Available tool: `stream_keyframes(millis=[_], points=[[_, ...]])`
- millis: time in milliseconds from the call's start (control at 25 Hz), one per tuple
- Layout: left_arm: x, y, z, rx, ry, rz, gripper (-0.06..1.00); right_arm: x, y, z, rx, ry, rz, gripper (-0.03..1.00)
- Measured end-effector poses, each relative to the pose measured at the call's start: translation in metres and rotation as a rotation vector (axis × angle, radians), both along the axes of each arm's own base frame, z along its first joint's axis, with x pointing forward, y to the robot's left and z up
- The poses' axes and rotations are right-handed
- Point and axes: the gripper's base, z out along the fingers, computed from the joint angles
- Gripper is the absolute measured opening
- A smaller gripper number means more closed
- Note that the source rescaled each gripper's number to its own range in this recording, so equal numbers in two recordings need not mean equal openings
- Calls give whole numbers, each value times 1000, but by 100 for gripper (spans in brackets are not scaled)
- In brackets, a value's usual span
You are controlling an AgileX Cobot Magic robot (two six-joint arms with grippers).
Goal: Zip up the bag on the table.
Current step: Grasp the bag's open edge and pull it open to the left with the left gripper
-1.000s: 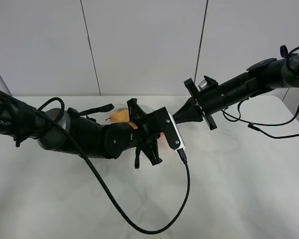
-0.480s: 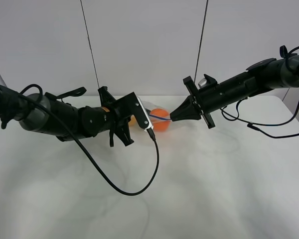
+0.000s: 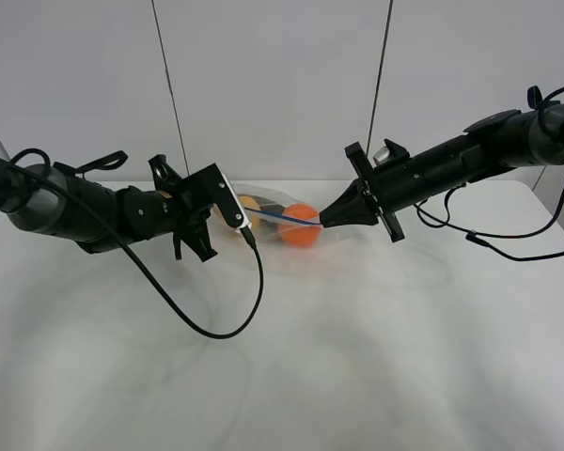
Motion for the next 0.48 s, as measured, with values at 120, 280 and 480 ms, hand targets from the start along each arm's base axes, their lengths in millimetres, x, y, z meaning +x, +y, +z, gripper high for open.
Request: stream_keyframes(millis=[120, 280, 480], points=[[5, 14, 0, 3, 1, 36, 0, 0, 0, 0, 2, 0, 0, 0], [8, 26, 0, 16, 2, 59, 0, 0, 0, 0, 3, 1, 0, 0], [11, 37, 0, 24, 2, 83, 0, 0, 0, 0, -1, 1, 4, 0]])
